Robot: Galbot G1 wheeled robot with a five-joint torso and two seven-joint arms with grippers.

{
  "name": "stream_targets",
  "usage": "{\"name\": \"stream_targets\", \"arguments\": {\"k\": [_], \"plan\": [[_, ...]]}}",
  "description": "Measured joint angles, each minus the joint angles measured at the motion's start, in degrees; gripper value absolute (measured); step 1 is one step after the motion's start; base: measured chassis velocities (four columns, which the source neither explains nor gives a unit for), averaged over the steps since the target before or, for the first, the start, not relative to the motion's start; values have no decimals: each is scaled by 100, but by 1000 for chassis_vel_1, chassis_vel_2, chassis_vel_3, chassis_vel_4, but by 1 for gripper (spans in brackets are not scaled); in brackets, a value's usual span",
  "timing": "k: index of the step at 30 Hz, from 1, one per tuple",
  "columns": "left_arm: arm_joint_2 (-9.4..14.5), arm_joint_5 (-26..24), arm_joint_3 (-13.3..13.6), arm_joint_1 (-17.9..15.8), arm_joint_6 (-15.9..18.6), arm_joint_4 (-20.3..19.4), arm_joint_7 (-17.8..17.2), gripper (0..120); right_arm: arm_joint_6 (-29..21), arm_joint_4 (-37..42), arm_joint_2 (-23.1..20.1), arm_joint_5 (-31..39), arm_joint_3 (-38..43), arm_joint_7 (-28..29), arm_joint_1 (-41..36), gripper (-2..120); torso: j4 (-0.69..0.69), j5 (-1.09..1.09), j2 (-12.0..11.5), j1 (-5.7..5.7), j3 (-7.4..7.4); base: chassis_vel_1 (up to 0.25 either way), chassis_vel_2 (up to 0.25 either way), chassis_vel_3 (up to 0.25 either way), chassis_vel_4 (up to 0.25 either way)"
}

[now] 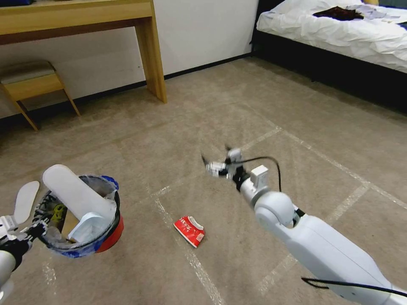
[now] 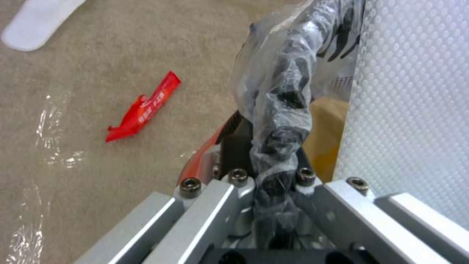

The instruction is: Pick up the trash bin and place the garbage on the floor into it.

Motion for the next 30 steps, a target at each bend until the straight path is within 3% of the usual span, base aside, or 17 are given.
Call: {"name": "stream_targets", "arguments": {"k": [2,3,4,7,9,21,27,30], "plan": [[7,-1,1,-2,0,8,0,0,-583,-104,-42,256,-316,145,157,100,2,1,0,0,0,0,0,0,0],[7,-1,1,-2,0,8,0,0,-583,-104,-42,256,-316,145,157,100,2,1,0,0,0,0,0,0,0],[8,-3,1,-4,0,8,1,0,-955,-190,-19,440,-469,198,257,100,3,0,0,0,0,0,0,0,0],[8,-5,1,-3,0,7,2,0,-1235,-294,30,580,-588,196,342,100,3,0,0,0,0,0,0,0,0],[8,-7,4,10,0,5,12,0,-1684,-575,141,576,-830,-7,497,100,3,0,0,0,0,0,0,0,0],[-64,12,-14,39,-3,-29,29,0,-1803,-1582,498,145,-2003,-235,923,100,2,0,0,0,0,0,0,0,0],[-126,13,-63,108,-8,-79,41,0,-1759,-2305,1023,-120,-2301,-459,1006,99,3,1,0,0,0,0,0,0,0],[-132,-16,-107,146,-10,-148,42,0,-1449,-2799,1540,-386,-2480,-629,1063,99,3,1,0,0,0,0,0,0,0]]}}
